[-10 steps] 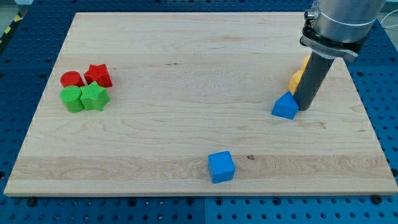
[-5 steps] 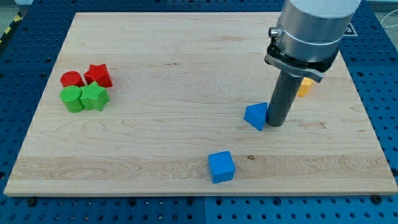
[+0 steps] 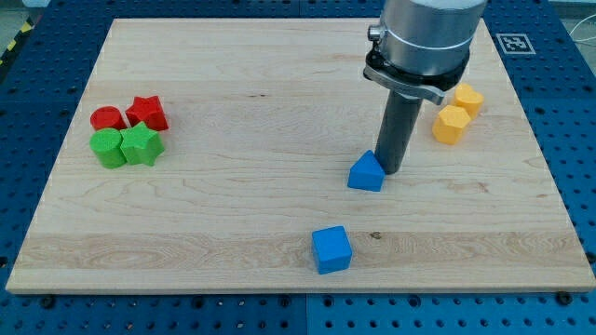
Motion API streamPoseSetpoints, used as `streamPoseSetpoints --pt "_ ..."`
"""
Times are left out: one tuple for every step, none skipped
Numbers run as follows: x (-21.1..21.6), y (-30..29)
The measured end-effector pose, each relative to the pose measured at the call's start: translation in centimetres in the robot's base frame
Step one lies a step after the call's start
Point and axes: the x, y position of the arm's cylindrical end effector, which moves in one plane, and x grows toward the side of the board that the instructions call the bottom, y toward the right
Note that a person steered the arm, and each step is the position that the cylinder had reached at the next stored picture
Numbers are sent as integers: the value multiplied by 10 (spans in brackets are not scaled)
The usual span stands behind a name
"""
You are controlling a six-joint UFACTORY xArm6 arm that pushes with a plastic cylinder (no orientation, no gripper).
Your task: Move blue triangle towards bottom center
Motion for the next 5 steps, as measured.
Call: streamPoseSetpoints --pt "3 -10" --pt "8 -18" --pt "16 -24" --pt "25 -27" --pt "35 -29"
